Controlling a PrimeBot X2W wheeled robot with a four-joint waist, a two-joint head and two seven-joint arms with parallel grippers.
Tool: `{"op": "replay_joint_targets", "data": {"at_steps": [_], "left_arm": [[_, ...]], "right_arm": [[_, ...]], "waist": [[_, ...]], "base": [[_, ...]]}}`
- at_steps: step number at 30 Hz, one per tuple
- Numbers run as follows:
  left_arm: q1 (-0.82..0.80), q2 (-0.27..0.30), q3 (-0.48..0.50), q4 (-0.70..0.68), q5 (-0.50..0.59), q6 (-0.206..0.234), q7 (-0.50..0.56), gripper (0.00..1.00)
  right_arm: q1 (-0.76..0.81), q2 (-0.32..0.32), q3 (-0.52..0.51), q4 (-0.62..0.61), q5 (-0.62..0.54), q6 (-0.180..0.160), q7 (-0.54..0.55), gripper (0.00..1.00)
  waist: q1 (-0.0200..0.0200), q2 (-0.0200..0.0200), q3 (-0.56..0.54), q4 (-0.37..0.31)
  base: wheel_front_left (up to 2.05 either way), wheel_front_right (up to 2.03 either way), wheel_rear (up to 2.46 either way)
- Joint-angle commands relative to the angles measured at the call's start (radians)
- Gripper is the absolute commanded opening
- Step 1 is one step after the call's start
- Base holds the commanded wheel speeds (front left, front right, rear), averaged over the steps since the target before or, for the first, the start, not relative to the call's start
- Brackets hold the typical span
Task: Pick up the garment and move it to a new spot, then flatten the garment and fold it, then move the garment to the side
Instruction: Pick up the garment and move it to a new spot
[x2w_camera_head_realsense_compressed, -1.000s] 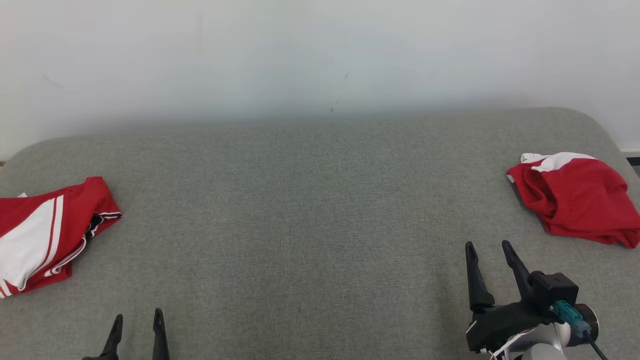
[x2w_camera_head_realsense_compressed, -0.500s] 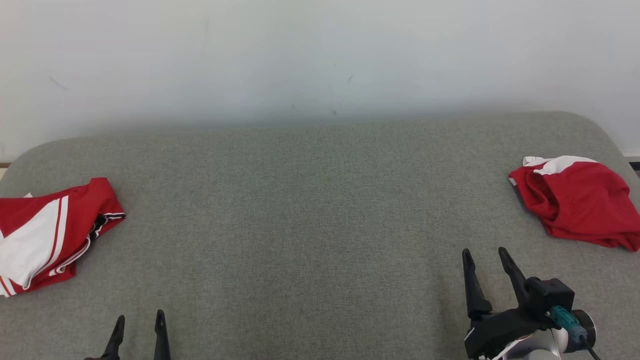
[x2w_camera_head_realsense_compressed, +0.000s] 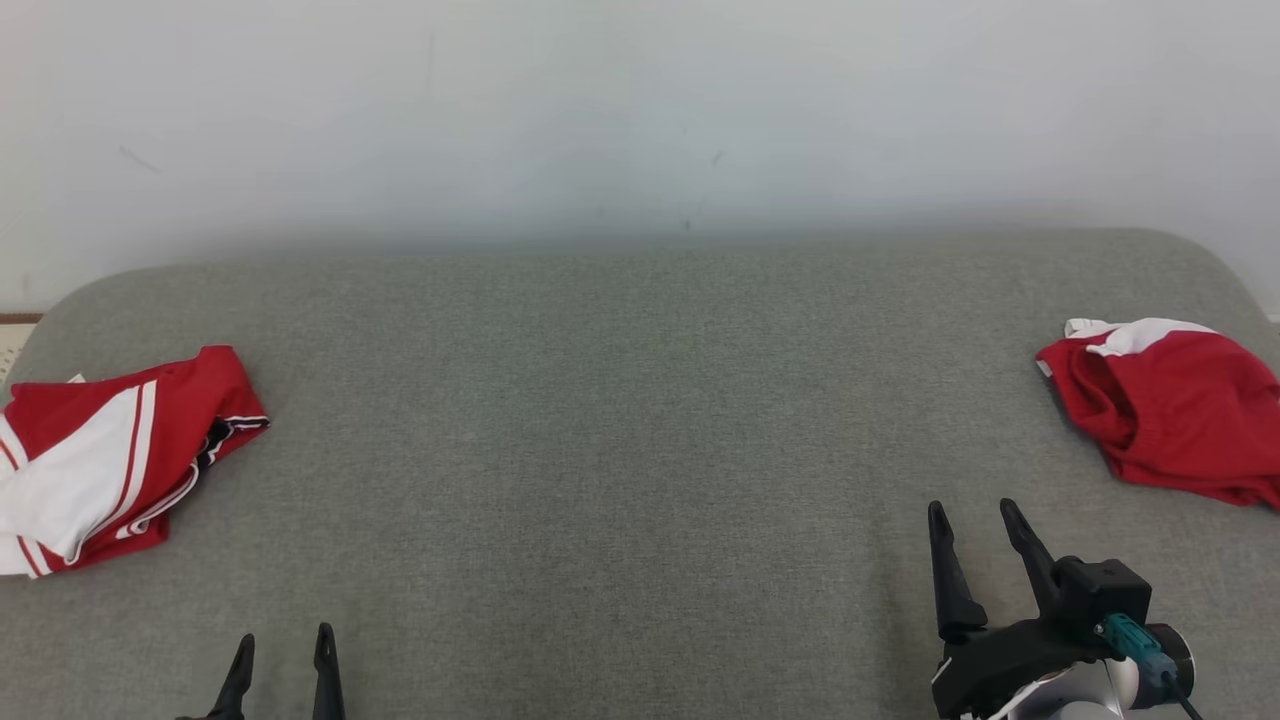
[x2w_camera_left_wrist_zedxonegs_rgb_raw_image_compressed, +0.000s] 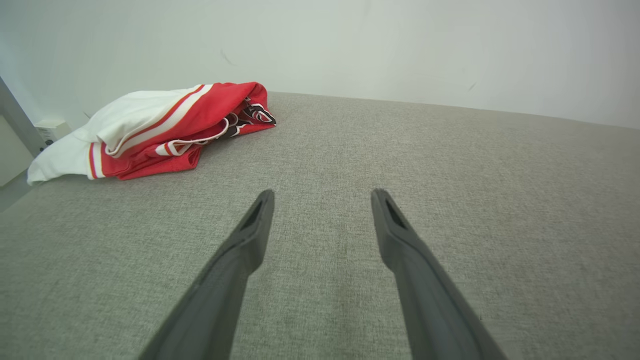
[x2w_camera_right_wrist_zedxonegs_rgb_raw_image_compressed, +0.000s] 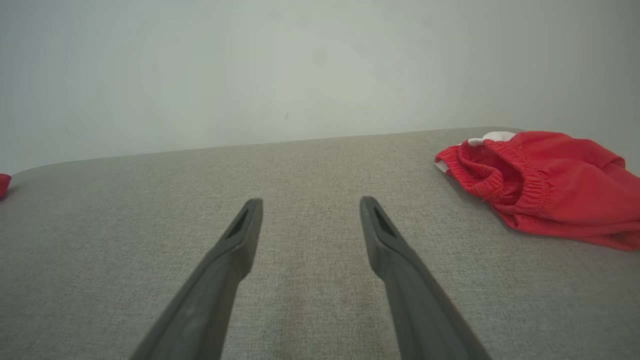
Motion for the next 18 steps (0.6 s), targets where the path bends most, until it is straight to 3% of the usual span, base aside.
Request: {"op": "replay_joint_targets", "data": {"at_steps": [1,18], "left_arm": [[0.002,0.001,0.003,0.002,-0.008,0.008,-0.001,1.0],[-0.006,0.001,0.018,0.02,-0.006,0.015,-0.001,1.0]], "right_arm": [[0.005,-0.003,0.004,0.0,0.005,0.0,0.0,1.0],[-0.009,-0.013,0.043,0.009,0.037,0.0,0.0,1.0]], "waist": [[0.0,0.0,0.003,0.011],[0.0,0.0,0.033,0.16]], "base": [[0.0,0.0,0.0],[0.0,0.0,0.0]]}}
